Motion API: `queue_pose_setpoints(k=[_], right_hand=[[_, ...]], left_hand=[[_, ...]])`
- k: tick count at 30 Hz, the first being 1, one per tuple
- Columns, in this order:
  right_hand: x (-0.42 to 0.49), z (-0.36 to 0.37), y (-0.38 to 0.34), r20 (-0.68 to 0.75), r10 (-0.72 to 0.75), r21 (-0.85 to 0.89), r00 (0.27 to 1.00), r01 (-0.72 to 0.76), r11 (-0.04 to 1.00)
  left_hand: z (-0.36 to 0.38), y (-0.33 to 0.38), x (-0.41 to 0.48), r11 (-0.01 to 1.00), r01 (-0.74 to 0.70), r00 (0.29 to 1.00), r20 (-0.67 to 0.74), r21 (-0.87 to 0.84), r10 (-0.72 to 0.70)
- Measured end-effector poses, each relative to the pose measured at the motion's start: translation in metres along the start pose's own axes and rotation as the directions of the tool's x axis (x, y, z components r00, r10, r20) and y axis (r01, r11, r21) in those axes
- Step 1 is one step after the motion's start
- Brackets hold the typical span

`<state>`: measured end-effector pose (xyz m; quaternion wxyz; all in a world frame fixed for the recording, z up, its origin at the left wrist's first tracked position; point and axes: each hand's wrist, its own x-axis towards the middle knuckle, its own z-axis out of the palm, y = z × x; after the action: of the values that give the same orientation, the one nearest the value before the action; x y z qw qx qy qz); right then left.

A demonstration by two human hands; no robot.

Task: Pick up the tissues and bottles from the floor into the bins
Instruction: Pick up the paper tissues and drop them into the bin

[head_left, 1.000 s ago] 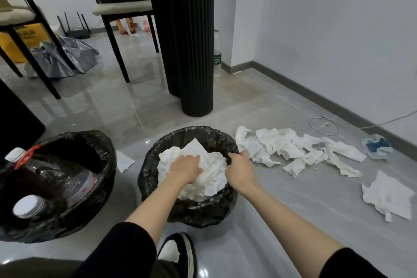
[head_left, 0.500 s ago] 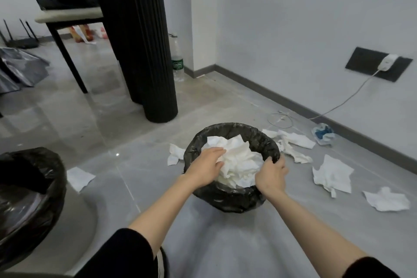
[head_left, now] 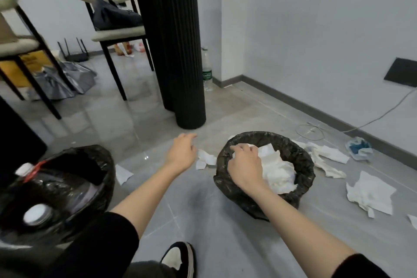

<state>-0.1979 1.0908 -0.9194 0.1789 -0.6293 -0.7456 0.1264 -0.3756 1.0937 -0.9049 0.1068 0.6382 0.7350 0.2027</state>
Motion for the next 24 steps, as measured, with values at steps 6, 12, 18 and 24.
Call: queue_pose_setpoints(k=[6, 12, 18, 24], right_hand=[[0.000, 0.025, -0.041, 0.081, -0.135, -0.013, 0.988, 0.137, 0.991], [-0.005, 0.058, -0.077, 0.184, -0.283, 0.043, 0.941, 0.280, 0.959], [-0.005, 0.080, -0.092, 0.250, -0.324, 0.058, 0.912, 0.320, 0.946], [-0.004, 0.087, -0.101, 0.277, -0.340, 0.096, 0.899, 0.326, 0.940]], left_hand=[[-0.039, -0.088, -0.024, 0.874, 0.348, 0.933, -0.220, 0.339, -0.286], [-0.041, -0.152, -0.042, 0.730, 0.519, 0.846, -0.146, 0.445, -0.513], [-0.038, -0.158, -0.047, 0.787, 0.493, 0.860, -0.071, 0.372, -0.505], [-0.048, -0.177, -0.054, 0.712, 0.586, 0.797, -0.119, 0.387, -0.592]])
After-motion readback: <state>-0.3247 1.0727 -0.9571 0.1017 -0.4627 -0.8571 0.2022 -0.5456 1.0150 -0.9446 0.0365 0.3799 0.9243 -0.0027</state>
